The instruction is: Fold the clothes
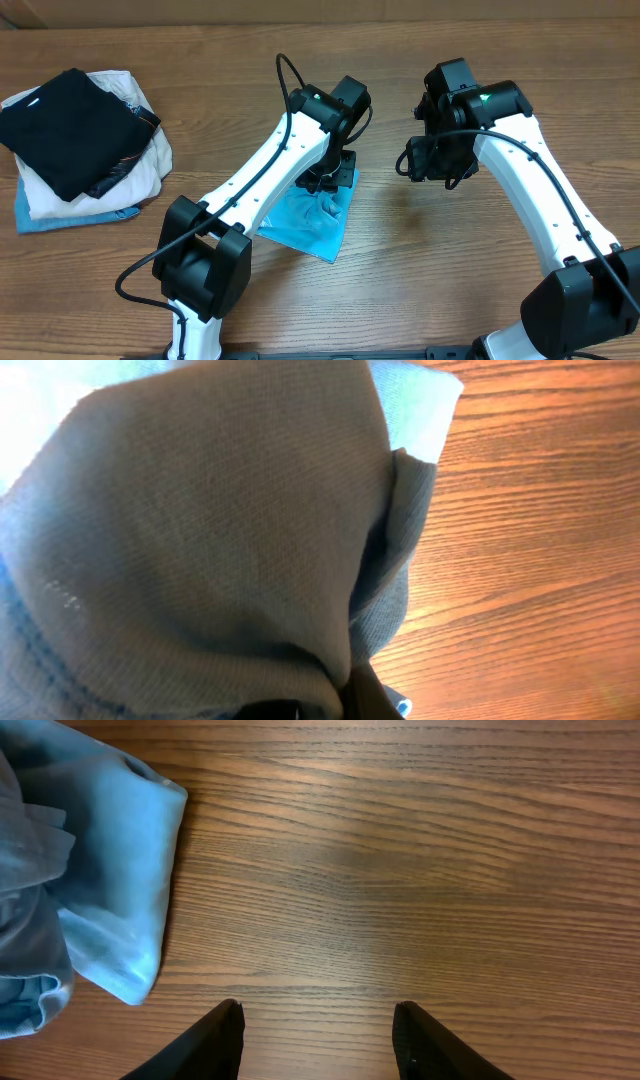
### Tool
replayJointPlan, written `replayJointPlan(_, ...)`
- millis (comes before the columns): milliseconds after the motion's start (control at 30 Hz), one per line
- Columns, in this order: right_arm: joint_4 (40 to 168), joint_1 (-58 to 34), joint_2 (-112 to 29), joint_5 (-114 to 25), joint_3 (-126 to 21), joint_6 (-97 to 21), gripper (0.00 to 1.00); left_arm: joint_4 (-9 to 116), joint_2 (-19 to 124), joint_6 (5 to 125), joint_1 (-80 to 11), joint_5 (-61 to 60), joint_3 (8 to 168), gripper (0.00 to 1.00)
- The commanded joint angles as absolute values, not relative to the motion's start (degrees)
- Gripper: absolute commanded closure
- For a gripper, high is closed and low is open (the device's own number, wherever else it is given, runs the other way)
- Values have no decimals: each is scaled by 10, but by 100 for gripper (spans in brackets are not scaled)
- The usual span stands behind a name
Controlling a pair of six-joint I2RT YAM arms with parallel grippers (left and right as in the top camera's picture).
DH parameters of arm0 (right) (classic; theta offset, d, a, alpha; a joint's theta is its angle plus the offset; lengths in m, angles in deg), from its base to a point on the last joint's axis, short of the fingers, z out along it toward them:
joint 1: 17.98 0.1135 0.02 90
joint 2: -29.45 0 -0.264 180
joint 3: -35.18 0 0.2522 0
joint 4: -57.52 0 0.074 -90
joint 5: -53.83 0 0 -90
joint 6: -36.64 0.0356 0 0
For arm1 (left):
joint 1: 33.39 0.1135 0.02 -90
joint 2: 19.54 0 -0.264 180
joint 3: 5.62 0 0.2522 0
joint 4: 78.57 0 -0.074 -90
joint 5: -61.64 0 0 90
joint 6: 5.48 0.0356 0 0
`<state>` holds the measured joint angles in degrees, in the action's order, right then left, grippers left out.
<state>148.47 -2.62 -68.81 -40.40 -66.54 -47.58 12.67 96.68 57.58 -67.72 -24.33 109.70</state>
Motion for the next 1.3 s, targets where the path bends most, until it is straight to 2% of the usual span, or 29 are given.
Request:
replayJointPlan(0,1484,-27,-685,-403,-669,-474,48,127,969,558,-680,-239,1095,93)
replayJointPlan(333,1484,-27,-685,-403,-669,-473,48,103,969,562,-680,-241,1095,93)
replayJointPlan(600,1488,-27,-685,-403,-669,-473,48,64,969,563,-680,-291,1092,92)
replayJointPlan(1067,1488,-27,-685,-403,-669,-473,48,88,969,567,-683,-285,1063,91)
replayJointPlan(1100,1488,-27,-685,-403,-669,-473,48,93,969,567,-684,-278,1063,88)
replayJointPlan(1133,1488,-27,-685,-403,-669,-473,48,102,969,571,-684,-257,1063,80)
replayJointPlan(1167,1488,-27,-685,-403,-669,-473,48,112,969,581,-684,-228,1063,66)
replayJointPlan(1200,1488,-27,-685,-403,-669,-473,48,128,969,601,-684,-183,1063,59)
replayJointPlan(1267,1488,-27,-685,-403,-669,-473,48,144,969,632,-684,-127,1063,54)
